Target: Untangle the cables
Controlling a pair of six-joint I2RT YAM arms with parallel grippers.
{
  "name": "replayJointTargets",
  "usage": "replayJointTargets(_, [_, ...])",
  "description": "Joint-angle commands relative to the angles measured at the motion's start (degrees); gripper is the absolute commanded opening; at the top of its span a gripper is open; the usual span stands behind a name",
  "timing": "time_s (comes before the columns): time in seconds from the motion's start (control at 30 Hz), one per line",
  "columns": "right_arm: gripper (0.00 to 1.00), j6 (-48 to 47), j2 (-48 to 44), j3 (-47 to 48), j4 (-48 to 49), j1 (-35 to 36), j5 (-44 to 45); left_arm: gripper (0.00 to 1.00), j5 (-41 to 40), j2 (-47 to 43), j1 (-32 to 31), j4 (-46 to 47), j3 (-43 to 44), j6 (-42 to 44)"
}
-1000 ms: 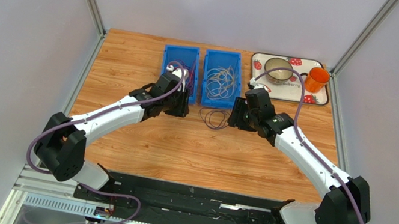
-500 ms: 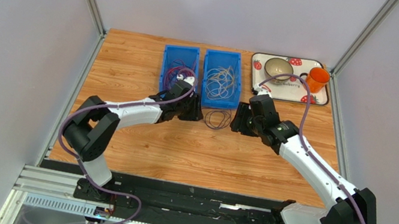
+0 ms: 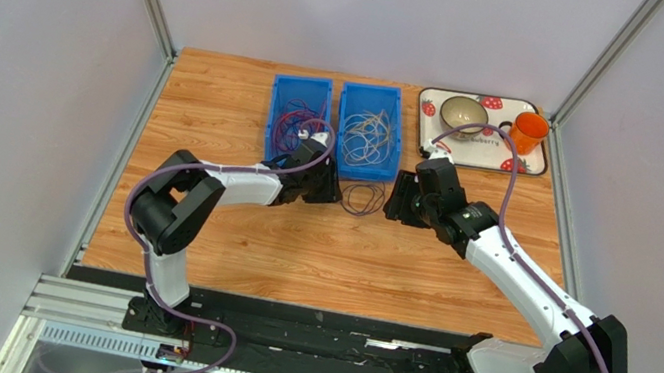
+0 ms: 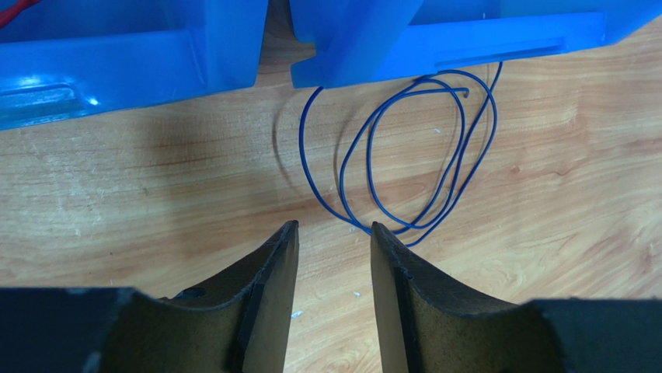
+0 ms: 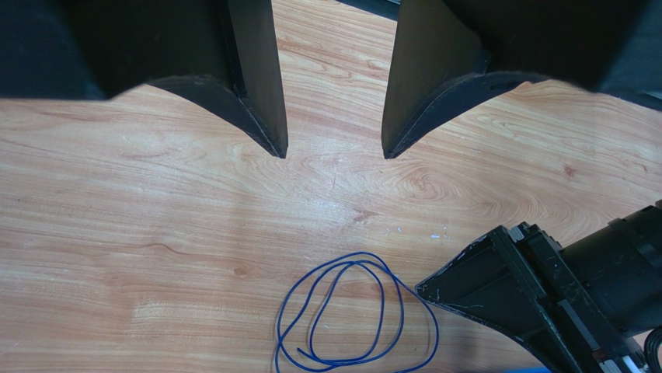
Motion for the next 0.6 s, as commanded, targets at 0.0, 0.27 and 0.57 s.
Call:
replayJointTargets(0.0, [0.52,-0.4,-1.3,0.6,2.5,-0.2,1.1,0.47,-1.0,1.3,-0.2,3.3,2.6,-1.4])
replayJointTargets(0.27, [0.51,-0.5,-0.6,0.8,2.6,-0.2,1.2,0.43,-2.4,4.0,-0.1,4.2,3.4,-1.6])
replayJointTargets(0.57, [0.51,-0.5,0.4,0.8,2.7,-0.2,1.3,0.03,-1.5,4.5,-0.8,5.9,3.4,-0.1])
